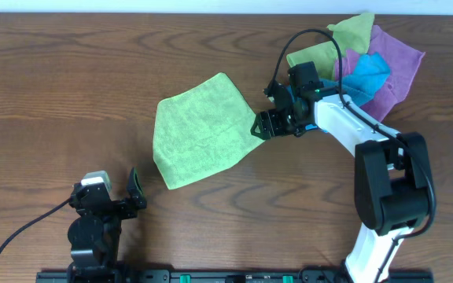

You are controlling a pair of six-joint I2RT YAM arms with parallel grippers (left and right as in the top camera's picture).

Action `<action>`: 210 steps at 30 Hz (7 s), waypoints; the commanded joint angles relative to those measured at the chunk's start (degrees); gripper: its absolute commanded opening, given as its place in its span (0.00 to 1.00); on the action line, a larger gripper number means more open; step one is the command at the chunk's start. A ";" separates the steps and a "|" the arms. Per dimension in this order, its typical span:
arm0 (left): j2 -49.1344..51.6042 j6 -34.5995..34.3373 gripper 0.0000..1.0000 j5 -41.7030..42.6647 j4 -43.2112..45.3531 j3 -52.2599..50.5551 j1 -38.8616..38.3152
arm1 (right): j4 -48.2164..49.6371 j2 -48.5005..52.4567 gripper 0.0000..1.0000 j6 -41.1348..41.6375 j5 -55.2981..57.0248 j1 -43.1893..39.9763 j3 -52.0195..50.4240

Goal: Fold the cloth

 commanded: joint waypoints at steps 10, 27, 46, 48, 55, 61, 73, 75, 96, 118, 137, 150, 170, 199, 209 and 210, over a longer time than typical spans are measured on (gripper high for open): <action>-0.33 -0.63 0.95 -0.83 -0.35 -1.25 0.17 | 3.85 0.66 0.85 0.11 -6.88 -0.13 -2.03; -0.33 -0.63 0.95 -0.83 -0.35 -1.25 0.17 | 2.12 4.98 0.57 0.55 -22.60 0.04 -2.01; -0.33 -0.63 0.95 -0.83 -0.35 -1.25 0.17 | 11.61 -6.25 0.54 9.62 -45.48 0.28 -1.20; -0.33 -0.63 0.95 -0.83 -0.35 -1.25 0.17 | 8.92 -7.52 0.56 9.57 -36.65 0.28 -1.20; -0.33 -0.63 0.95 -0.83 -0.35 -1.25 0.17 | -4.81 -7.80 0.61 9.57 -13.44 0.33 -1.20; -0.33 -0.63 0.96 -0.83 -0.35 -1.25 0.17 | -12.50 -7.80 0.60 12.13 1.49 0.33 -1.20; -0.33 -0.63 0.95 -0.83 -0.35 -1.25 0.17 | -10.27 -7.30 0.66 8.39 3.41 0.94 -5.62; -0.33 -0.63 0.96 -0.83 -0.33 -1.25 0.17 | -7.65 -7.04 0.68 7.74 0.07 0.70 -7.30; -0.33 -0.63 0.95 -0.83 -0.35 -1.25 0.17 | 4.90 0.48 0.77 9.84 -16.68 2.51 -11.96; -0.33 -0.63 0.95 -0.83 -0.35 -1.25 0.17 | -7.02 -11.82 0.56 5.49 -33.14 5.97 -11.56; -0.33 -0.63 0.95 -0.83 -0.33 -1.25 0.17 | -14.45 -26.25 0.29 8.07 -17.00 5.92 -10.93; -0.33 -0.63 0.95 -0.83 -0.35 -1.25 0.17 | -23.87 -38.42 0.04 10.23 -1.22 5.90 -4.39; -0.33 -31.17 0.95 32.52 0.11 -1.25 0.17 | -34.27 -62.01 0.98 9.99 -2.73 5.92 -1.95; 16.90 -33.75 0.82 34.91 8.85 4.28 0.13 | -34.53 -63.65 0.99 6.10 -3.61 5.92 -1.95; 46.97 -13.35 0.89 24.83 -0.79 23.74 0.15 | -34.51 -62.86 0.99 4.28 -3.54 5.92 -1.95; 49.75 -12.20 0.90 22.32 -2.10 25.07 0.20 | -34.51 -62.86 0.99 3.93 -3.56 5.92 -1.95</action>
